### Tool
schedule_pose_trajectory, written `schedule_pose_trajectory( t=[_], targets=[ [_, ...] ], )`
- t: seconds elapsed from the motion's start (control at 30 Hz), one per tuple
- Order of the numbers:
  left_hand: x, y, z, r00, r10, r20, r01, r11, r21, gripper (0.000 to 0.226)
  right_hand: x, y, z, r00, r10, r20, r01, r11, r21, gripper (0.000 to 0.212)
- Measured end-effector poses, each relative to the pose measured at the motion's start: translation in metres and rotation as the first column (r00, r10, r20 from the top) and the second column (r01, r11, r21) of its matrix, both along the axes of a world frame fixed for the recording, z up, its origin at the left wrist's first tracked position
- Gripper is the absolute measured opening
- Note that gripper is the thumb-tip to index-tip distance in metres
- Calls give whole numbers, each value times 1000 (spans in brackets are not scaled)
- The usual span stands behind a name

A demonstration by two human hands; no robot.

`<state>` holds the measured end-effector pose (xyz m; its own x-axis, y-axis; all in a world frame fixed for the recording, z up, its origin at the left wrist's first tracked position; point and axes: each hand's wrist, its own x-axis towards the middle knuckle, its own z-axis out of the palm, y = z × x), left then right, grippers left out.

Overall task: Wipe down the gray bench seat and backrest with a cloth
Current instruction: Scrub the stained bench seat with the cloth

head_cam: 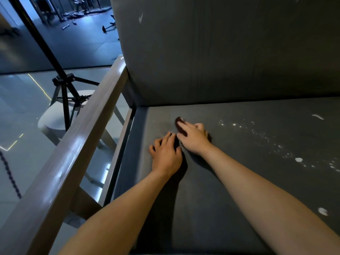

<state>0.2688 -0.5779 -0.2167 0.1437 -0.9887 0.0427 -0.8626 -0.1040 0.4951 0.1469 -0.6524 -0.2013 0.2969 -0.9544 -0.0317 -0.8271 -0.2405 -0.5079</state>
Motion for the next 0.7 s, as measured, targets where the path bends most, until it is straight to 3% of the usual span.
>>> schedule_pose_trajectory(
  t=[0.07, 0.17, 0.23, 0.33, 0.43, 0.53, 0.7],
  targets=[
    [7, -8, 9, 1000, 5, 26, -5, 1000, 0, 53, 6, 1, -1, 994, 106, -3, -106, 994, 0, 50],
    [23, -27, 16, 989, 58, 138, -67, 996, 58, 52, -1, -12, -6, 979, 135, -153, -155, 980, -127, 59],
    [34, -38, 11, 987, 89, 135, -105, 988, 116, 55, -10, -32, -12, 985, 17, -169, -45, 985, -168, 65],
    [37, -39, -1, 991, 87, 101, -94, 993, 67, 57, -15, -59, -17, 965, -219, -142, 187, 960, -210, 65],
    [36, -40, -6, 988, 135, 71, -136, 990, 19, 63, 1, -75, -15, 950, -300, -90, 274, 934, -228, 56],
    [36, -42, -8, 988, 150, 42, -150, 989, -1, 68, 26, -89, -13, 980, -198, -2, 194, 965, -178, 57],
    [38, -39, -6, 973, 220, -72, -224, 974, -39, 70, 82, -73, -18, 961, 267, 78, -255, 958, -135, 55]
  ],
)
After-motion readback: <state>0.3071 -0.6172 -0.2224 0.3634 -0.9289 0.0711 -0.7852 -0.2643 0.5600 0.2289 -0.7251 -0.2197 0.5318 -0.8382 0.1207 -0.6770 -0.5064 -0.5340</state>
